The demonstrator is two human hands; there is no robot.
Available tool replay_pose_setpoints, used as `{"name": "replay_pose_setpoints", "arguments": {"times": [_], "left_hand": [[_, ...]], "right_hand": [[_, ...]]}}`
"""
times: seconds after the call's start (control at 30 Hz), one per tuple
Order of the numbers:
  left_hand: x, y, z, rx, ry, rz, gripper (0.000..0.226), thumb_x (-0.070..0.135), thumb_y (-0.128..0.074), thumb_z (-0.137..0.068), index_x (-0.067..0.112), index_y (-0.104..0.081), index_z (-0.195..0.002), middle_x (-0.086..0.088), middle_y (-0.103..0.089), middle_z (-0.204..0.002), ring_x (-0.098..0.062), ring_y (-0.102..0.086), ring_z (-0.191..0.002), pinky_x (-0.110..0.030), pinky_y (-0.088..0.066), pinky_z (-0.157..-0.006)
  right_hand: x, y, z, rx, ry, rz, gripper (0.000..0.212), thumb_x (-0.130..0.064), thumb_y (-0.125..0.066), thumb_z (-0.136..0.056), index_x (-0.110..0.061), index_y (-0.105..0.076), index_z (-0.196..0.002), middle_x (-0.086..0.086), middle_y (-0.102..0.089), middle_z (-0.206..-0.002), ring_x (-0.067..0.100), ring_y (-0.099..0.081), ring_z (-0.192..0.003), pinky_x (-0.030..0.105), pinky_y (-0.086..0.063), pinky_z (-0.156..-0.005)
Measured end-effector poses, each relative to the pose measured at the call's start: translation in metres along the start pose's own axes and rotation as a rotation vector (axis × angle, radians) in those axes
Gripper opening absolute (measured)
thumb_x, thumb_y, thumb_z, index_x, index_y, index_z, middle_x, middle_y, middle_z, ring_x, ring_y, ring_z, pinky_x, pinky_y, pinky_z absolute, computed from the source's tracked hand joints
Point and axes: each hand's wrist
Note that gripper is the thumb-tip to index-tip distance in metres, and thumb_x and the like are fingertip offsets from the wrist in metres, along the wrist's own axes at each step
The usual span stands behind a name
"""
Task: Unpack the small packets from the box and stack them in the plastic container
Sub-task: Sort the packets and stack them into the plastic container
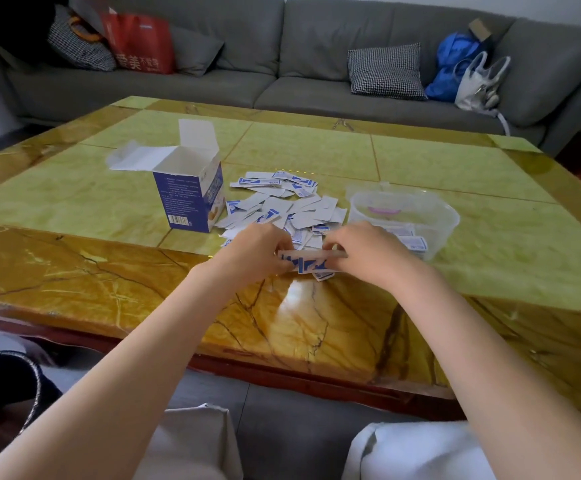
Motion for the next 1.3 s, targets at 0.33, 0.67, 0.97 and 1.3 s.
{"name": "replay_pose_setpoints", "arguments": {"times": [0.33,0.67,0.97,1.3], "left_hand": [[0.007,-0.003,0.000,-0.079,-0.028,-0.031,0.030,0.026,-0.068,-0.081,0.014,-0.064,-0.108,0.000,-0.058,-0.090,-0.013,-0.052,-0.081,-0.020,-0.041,-0.064],[0.007,-0.004,-0.002,0.051,0.028,0.059,0.021,0.014,-0.063,-0.084,0.010,-0.066,-0.105,-0.007,-0.069,-0.100,-0.015,-0.059,-0.082,-0.023,-0.047,-0.070],[0.008,0.003,-0.001,-0.038,0.050,0.062,0.032,0.013,-0.061,-0.084,0.013,-0.061,-0.116,-0.002,-0.072,-0.104,-0.015,-0.065,-0.090,-0.022,-0.049,-0.073],[0.013,0.001,0.001,0.106,0.019,-0.142,0.018,0.017,-0.057,-0.090,0.012,-0.070,-0.102,-0.005,-0.069,-0.093,-0.013,-0.054,-0.075,-0.022,-0.044,-0.067]], "right_hand": [[0.013,-0.003,0.008,-0.053,-0.045,-0.169,0.015,-0.020,-0.060,-0.088,-0.021,-0.058,-0.073,-0.005,-0.048,-0.066,0.017,-0.053,-0.066,0.024,-0.034,-0.052],[0.013,-0.004,0.009,-0.078,-0.061,-0.272,0.022,-0.012,-0.052,-0.092,-0.014,-0.061,-0.112,-0.002,-0.057,-0.066,0.008,-0.057,-0.049,0.021,-0.051,-0.053],[0.007,0.001,0.012,-0.061,-0.049,-0.172,0.022,-0.014,-0.053,-0.093,-0.013,-0.063,-0.112,-0.005,-0.048,-0.062,0.008,-0.053,-0.048,0.018,-0.044,-0.052],[0.009,-0.003,0.010,-0.007,-0.042,-0.163,0.021,0.000,-0.052,-0.088,-0.011,-0.066,-0.101,0.003,-0.061,-0.070,0.012,-0.061,-0.057,0.021,-0.050,-0.057]]}}
Point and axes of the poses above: each hand's wrist, its own z-axis away from the middle knuckle, its own y-axis out of the back of the hand, x = y × z
